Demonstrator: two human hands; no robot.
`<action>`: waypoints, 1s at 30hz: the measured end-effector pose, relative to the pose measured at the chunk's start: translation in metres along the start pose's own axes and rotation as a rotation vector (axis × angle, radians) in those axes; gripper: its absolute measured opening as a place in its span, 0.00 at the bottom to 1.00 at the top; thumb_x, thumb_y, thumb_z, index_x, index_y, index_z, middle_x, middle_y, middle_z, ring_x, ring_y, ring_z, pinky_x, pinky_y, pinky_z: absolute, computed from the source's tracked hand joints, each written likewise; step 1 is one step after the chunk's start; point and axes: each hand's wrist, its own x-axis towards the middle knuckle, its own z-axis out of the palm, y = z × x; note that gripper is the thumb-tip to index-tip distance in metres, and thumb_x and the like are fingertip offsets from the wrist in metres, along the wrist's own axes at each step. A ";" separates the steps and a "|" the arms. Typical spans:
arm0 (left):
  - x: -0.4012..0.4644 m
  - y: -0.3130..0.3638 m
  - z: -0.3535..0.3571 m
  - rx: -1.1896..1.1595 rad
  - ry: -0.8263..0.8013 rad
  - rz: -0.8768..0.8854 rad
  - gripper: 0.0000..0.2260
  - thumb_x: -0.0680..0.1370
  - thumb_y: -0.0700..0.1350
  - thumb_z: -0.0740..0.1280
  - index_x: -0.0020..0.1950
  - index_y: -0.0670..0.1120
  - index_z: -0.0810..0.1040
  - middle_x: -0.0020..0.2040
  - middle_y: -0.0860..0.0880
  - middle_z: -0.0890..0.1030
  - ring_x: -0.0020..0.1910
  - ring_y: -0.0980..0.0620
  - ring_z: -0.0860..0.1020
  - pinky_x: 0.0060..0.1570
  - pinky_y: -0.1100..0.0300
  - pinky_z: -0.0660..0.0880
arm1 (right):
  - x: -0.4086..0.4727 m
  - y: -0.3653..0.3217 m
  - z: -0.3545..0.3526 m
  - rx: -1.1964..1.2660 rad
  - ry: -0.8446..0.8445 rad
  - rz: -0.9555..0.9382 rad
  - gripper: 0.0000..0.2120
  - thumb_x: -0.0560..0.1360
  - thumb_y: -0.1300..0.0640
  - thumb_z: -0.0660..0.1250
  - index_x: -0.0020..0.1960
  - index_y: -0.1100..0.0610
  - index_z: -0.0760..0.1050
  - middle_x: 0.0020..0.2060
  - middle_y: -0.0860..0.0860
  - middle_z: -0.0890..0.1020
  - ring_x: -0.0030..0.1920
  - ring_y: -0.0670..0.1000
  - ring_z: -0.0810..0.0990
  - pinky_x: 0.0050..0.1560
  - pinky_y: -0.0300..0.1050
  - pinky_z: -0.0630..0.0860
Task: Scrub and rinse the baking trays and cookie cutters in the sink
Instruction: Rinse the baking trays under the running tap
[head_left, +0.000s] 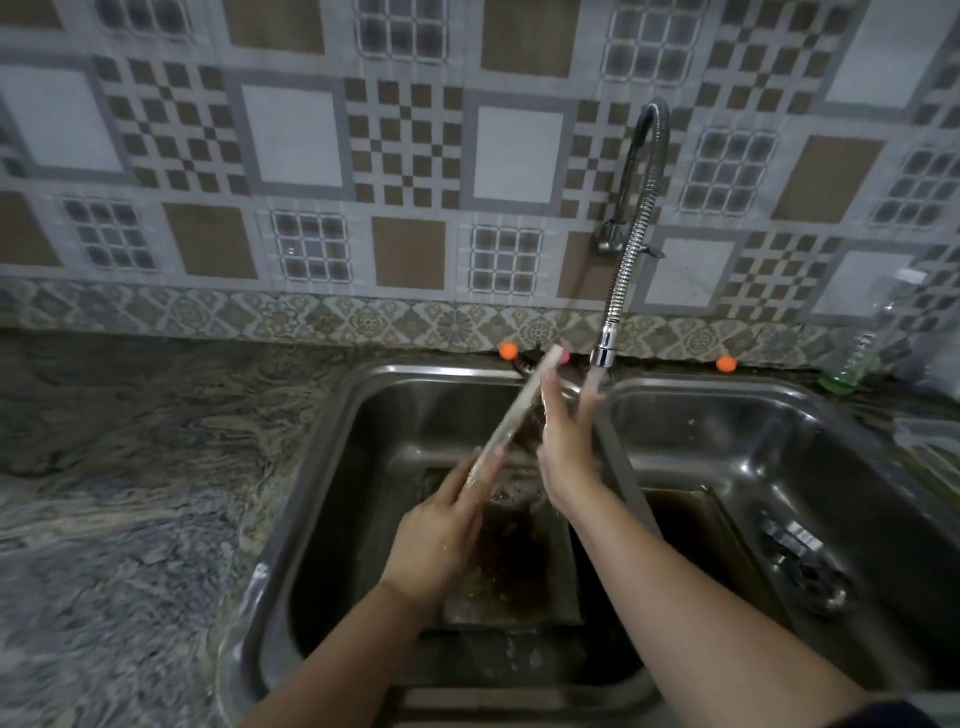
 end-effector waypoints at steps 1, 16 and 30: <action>-0.001 -0.004 -0.004 -0.070 0.043 -0.046 0.26 0.78 0.52 0.49 0.75 0.65 0.45 0.74 0.49 0.66 0.58 0.48 0.79 0.55 0.58 0.77 | 0.001 0.008 0.001 -0.081 -0.065 0.008 0.32 0.75 0.35 0.61 0.74 0.33 0.49 0.74 0.39 0.56 0.73 0.46 0.59 0.73 0.51 0.56; 0.006 0.021 0.013 -0.904 0.072 -0.765 0.20 0.84 0.45 0.52 0.77 0.53 0.57 0.69 0.48 0.71 0.67 0.49 0.71 0.67 0.48 0.69 | 0.010 0.017 -0.089 -0.907 -0.347 0.239 0.36 0.72 0.51 0.73 0.75 0.46 0.60 0.68 0.51 0.72 0.66 0.53 0.72 0.58 0.44 0.72; 0.067 0.141 0.130 -0.358 -0.491 -0.411 0.28 0.82 0.59 0.47 0.79 0.49 0.45 0.79 0.48 0.43 0.78 0.49 0.44 0.75 0.47 0.50 | 0.055 -0.087 -0.236 -1.663 -0.209 -0.123 0.41 0.75 0.49 0.69 0.77 0.40 0.47 0.60 0.57 0.79 0.57 0.59 0.78 0.49 0.51 0.78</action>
